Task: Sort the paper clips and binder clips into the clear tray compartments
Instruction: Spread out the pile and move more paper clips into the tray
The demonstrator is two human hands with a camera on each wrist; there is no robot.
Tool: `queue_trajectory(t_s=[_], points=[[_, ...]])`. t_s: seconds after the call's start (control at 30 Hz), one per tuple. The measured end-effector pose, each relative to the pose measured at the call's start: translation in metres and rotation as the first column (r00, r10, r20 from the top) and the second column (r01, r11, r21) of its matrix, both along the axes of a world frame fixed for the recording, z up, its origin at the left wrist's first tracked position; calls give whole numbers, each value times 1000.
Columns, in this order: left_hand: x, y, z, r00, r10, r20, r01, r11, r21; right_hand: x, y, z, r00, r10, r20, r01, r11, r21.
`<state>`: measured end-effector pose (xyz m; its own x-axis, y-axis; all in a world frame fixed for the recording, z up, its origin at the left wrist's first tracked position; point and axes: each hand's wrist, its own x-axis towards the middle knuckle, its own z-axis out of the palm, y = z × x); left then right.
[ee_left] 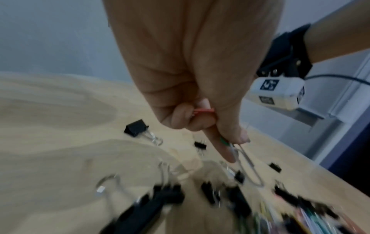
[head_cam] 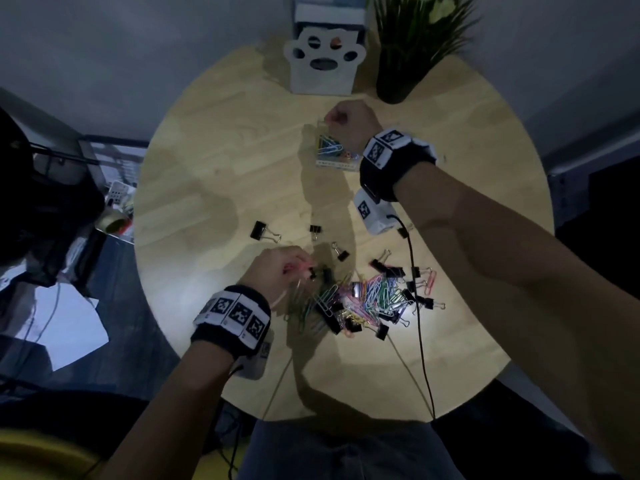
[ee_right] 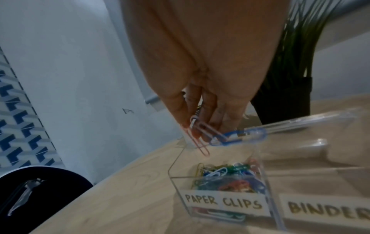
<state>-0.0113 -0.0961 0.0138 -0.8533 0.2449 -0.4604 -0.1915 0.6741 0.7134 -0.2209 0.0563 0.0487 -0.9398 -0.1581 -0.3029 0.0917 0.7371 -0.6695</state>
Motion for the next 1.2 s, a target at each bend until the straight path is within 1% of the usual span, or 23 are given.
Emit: queue_trajectory(t_s=[0.07, 0.17, 0.27, 0.33, 0.37, 0.43, 0.53, 0.6, 0.63, 0.7, 0.77, 0.83, 0.87, 0.9, 1.0, 1.07, 1.13, 1.17, 1.2], points=[[-22, 4, 8, 998, 1, -58, -1, 1000, -4, 2, 3, -3, 999, -18, 40, 19, 1000, -12], [-63, 18, 25, 985, 50, -163, -53, 998, -14, 14, 22, 0, 992, -125, -23, 123, 989, -78], [-111, 33, 33, 940, 192, -282, -203, 979, -11, 40, 52, 0, 958, -265, -110, 247, 957, -151], [-142, 43, 34, 894, 257, -368, -286, 958, -27, 64, 71, -6, 928, -359, -98, 336, 922, -191], [-156, 48, 34, 878, 253, -406, -306, 949, -72, 79, 78, -10, 917, -392, -74, 368, 903, -223], [-178, 57, 32, 887, 181, -424, -287, 937, -200, 110, 89, -18, 913, -409, -12, 392, 882, -262], [-195, 71, 27, 942, 25, -335, -145, 930, -338, 155, 100, -26, 925, -367, 99, 380, 897, -225], [-195, 78, 25, 963, -73, -259, -47, 902, -429, 179, 102, -30, 924, -357, 136, 378, 905, -193], [-194, 78, 26, 965, -88, -248, -32, 895, -444, 189, 103, -33, 927, -350, 133, 369, 915, -164], [-190, 76, 27, 956, -72, -284, -57, 905, -423, 205, 106, -38, 932, -345, 112, 357, 927, -116], [-177, 68, 30, 933, -30, -359, -113, 921, -372, 218, 108, -41, 929, -342, 143, 358, 928, -103], [-152, 58, 29, 916, 11, -401, -152, 934, -322, 228, 108, -43, 939, -300, 167, 317, 944, -87], [-135, 53, 27, 920, 21, -390, -152, 939, -308, 233, 107, -45, 950, -268, 159, 283, 956, -73], [-116, 49, 22, 930, 14, -366, -132, 945, -298, 238, 105, -45, 962, -236, 133, 246, 967, -61], [-54, 36, 2, 956, -71, -284, -16, 956, -292, 251, 98, -44, 990, -133, 35, 133, 991, 4], [-17, 30, -8, 948, -112, -297, 22, 956, -292, 259, 93, -43, 997, -36, -63, 41, 997, 73], [15, 25, -11, 947, -113, -300, 1, 936, -352, 268, 84, -41, 981, 98, -167, -68, 982, 175], [29, 23, -13, 954, -88, -285, -30, 922, -386, 273, 79, -41, 970, 149, -192, -105, 969, 222], [42, 20, -15, 967, -32, -253, -74, 913, -401, 277, 73, -42, 964, 182, -193, -131, 959, 250]])
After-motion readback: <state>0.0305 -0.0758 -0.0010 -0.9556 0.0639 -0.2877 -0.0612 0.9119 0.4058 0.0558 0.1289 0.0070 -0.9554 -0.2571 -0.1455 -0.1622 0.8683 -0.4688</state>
